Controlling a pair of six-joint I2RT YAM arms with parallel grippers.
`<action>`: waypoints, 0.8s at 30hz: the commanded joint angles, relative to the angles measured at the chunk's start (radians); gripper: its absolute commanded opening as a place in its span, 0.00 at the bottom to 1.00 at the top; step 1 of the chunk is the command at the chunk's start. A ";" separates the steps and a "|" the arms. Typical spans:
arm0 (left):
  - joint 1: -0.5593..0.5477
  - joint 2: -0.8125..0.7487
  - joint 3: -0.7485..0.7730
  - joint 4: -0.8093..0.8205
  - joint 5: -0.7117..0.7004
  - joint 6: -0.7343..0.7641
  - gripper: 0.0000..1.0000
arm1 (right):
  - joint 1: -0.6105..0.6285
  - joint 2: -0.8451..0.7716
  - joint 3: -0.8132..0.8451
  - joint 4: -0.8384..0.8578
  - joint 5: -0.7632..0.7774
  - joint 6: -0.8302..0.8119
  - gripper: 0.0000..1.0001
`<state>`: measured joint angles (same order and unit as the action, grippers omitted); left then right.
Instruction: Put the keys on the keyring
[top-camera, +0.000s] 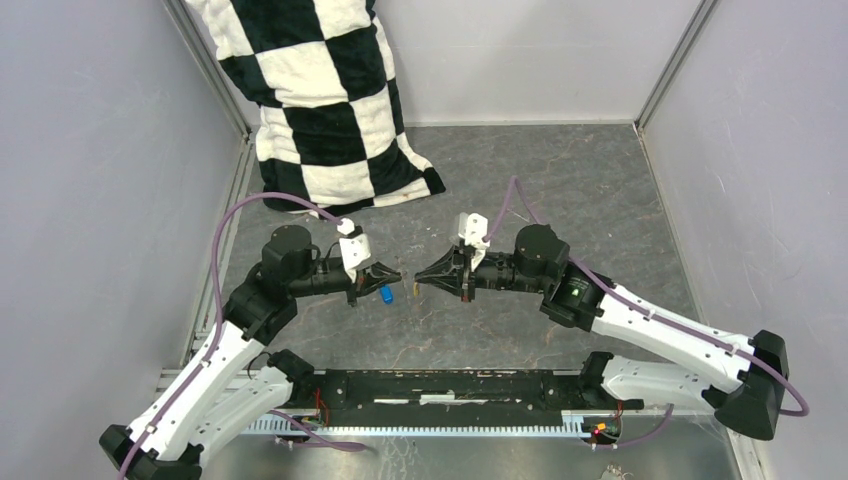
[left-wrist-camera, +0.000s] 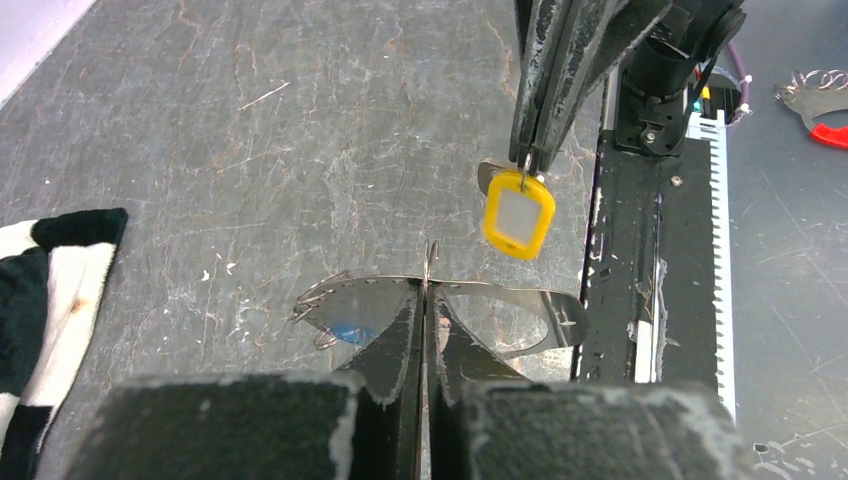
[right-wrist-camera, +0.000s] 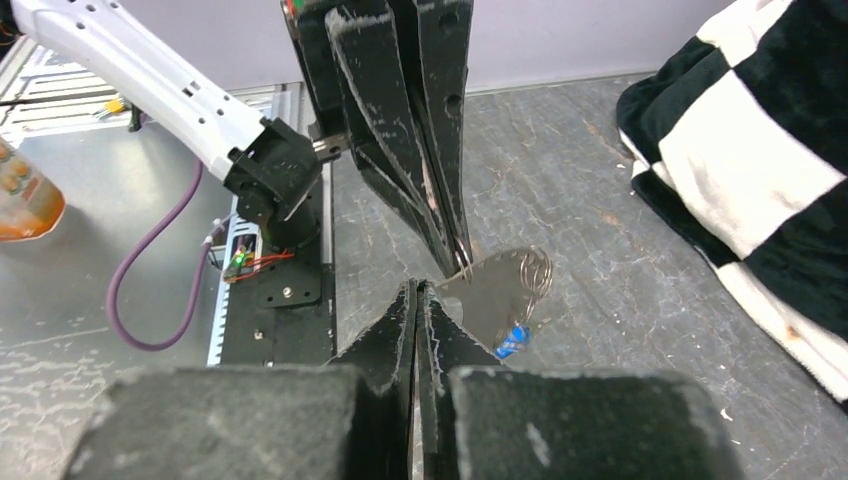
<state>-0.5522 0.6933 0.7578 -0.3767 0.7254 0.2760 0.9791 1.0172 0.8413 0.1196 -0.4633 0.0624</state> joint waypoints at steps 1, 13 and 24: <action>-0.005 0.011 0.009 0.066 -0.027 -0.044 0.02 | 0.045 0.033 0.079 -0.009 0.159 -0.054 0.01; -0.005 0.022 0.014 0.065 -0.064 -0.073 0.02 | 0.103 0.079 0.078 0.017 0.270 -0.086 0.01; -0.005 0.024 0.021 0.064 -0.083 -0.082 0.02 | 0.118 0.111 0.068 0.089 0.273 -0.064 0.01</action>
<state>-0.5522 0.7204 0.7578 -0.3641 0.6533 0.2356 1.0882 1.1091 0.8845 0.1528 -0.2035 -0.0051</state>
